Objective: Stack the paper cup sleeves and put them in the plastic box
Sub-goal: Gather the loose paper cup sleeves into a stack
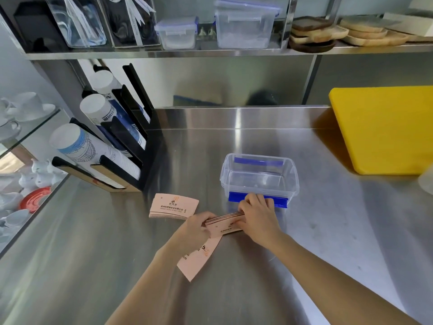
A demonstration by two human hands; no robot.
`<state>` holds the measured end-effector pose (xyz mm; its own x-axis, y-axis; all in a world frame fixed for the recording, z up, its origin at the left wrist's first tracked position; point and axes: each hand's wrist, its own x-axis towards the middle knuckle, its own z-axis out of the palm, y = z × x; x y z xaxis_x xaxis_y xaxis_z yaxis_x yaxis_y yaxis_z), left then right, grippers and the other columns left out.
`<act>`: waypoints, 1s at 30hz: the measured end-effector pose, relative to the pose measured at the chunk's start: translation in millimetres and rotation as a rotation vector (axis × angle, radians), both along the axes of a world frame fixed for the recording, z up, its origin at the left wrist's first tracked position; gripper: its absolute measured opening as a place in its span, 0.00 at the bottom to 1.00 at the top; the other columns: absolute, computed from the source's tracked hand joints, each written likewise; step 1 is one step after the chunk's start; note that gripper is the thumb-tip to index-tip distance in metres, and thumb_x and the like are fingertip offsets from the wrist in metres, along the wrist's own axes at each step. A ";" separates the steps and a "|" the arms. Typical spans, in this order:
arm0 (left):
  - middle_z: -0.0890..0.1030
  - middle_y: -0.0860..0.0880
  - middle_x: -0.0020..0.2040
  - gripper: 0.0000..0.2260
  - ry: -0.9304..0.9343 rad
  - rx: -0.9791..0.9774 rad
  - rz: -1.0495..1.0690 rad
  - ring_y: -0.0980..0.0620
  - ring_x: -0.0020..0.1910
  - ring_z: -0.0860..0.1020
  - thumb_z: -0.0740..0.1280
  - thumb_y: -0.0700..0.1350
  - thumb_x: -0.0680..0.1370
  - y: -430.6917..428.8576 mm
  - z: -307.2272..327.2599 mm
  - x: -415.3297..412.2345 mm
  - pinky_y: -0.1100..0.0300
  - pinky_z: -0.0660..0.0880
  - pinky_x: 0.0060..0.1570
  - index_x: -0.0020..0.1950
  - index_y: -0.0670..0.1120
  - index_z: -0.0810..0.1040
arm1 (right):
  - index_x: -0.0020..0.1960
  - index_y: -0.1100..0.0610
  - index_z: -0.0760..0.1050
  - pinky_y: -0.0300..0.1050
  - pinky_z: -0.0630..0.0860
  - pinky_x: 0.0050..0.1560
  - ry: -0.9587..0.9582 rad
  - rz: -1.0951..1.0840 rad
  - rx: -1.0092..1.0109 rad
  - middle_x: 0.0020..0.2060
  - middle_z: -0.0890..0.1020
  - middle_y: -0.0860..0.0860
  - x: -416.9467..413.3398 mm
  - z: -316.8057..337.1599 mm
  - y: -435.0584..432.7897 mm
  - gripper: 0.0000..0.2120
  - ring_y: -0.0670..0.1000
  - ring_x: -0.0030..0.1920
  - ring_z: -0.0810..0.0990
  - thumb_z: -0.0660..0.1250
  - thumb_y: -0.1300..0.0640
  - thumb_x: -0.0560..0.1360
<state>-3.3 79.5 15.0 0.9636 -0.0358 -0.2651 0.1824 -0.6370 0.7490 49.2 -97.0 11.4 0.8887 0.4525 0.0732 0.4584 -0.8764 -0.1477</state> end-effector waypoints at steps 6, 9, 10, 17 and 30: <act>0.79 0.49 0.41 0.07 -0.101 0.098 0.091 0.49 0.40 0.75 0.64 0.42 0.76 -2.9 6.0 3.1 0.65 0.68 0.35 0.52 0.45 0.78 | 0.55 0.55 0.71 0.49 0.67 0.61 0.017 -0.063 0.237 0.55 0.76 0.52 2.3 -3.6 3.4 0.20 0.53 0.56 0.72 0.67 0.43 0.70; 0.80 0.48 0.42 0.07 -0.149 0.092 0.180 0.48 0.43 0.76 0.63 0.41 0.76 8.3 9.5 4.7 0.59 0.72 0.40 0.52 0.44 0.79 | 0.53 0.55 0.71 0.52 0.76 0.53 -0.274 -0.071 0.383 0.51 0.80 0.55 -0.3 -3.9 7.3 0.20 0.53 0.52 0.73 0.64 0.41 0.70; 0.81 0.47 0.45 0.08 -0.147 0.093 0.207 0.47 0.45 0.77 0.63 0.41 0.76 14.3 9.7 5.3 0.55 0.75 0.44 0.53 0.44 0.78 | 0.53 0.54 0.70 0.50 0.77 0.52 -0.368 -0.010 0.365 0.50 0.81 0.54 -1.7 -4.3 8.5 0.19 0.52 0.51 0.74 0.60 0.41 0.71; 0.82 0.44 0.53 0.10 -0.186 0.088 0.364 0.43 0.53 0.78 0.62 0.39 0.76 28.6 13.0 3.8 0.50 0.76 0.54 0.56 0.44 0.78 | 0.70 0.46 0.63 0.55 0.65 0.68 0.173 0.665 0.071 0.70 0.70 0.52 -30.3 -8.1 33.2 0.22 0.55 0.68 0.68 0.58 0.46 0.76; 0.83 0.47 0.55 0.11 -0.179 0.077 0.371 0.46 0.53 0.78 0.62 0.40 0.76 19.2 2.1 2.1 0.56 0.74 0.49 0.57 0.45 0.78 | 0.64 0.45 0.68 0.58 0.58 0.66 0.349 0.416 0.009 0.67 0.67 0.53 -53.0 -8.4 42.3 0.29 0.56 0.68 0.61 0.52 0.33 0.68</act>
